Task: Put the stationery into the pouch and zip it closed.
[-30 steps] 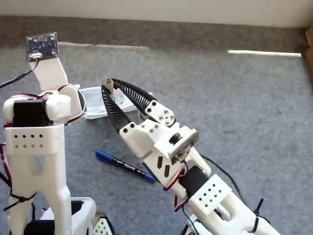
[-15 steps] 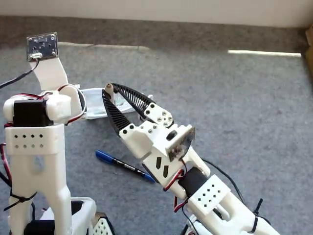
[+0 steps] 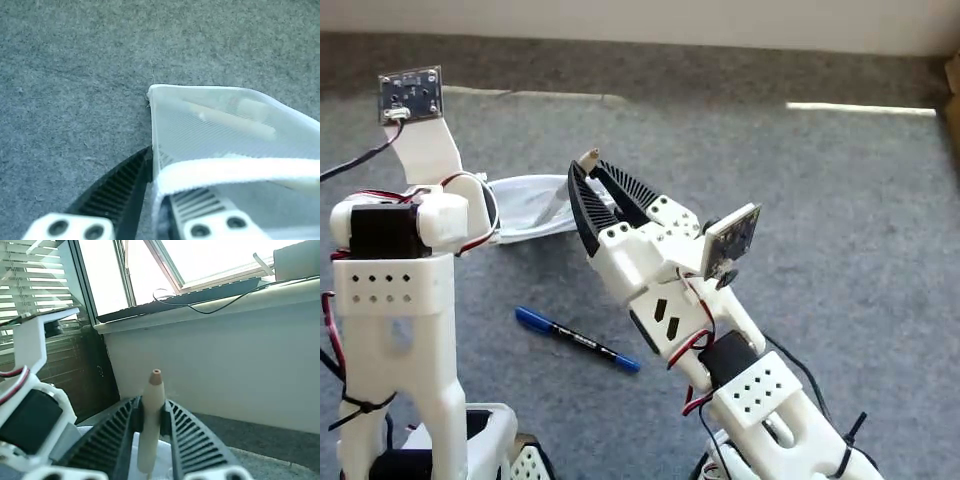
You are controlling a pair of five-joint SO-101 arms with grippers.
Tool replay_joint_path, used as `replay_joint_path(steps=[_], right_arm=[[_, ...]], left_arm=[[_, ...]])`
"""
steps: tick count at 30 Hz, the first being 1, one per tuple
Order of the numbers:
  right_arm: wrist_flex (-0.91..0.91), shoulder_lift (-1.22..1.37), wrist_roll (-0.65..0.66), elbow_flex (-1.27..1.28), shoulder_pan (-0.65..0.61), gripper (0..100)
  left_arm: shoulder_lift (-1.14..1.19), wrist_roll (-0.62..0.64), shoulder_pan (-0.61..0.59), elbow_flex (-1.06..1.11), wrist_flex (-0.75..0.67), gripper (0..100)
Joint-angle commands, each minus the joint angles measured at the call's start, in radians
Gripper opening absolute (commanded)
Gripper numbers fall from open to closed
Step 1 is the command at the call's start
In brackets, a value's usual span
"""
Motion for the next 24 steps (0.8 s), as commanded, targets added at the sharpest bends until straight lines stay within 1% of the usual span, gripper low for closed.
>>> replay_joint_path(steps=[1,11,13,16,17,24], right_arm=[[0.002,-0.007,-0.009,-0.070,0.022,1.0],[0.012,-0.004,-0.008,-0.068,0.021,1.6],[0.079,-0.004,-0.008,-0.077,0.021,6.0],[0.177,-0.007,-0.011,-0.110,0.021,15.2],[0.197,-0.005,-0.012,-0.125,0.021,16.5],[0.220,-0.012,-0.009,-0.140,0.021,16.6]], left_arm=[[-0.015,-0.008,-0.016,-0.005,-0.005,1],[-0.015,-0.008,-0.018,-0.005,-0.005,1],[-0.015,-0.008,-0.018,-0.005,-0.005,1],[-0.015,-0.008,-0.018,-0.005,-0.005,1],[-0.015,-0.008,-0.018,-0.005,-0.005,1],[-0.015,-0.008,-0.018,-0.005,-0.005,1]])
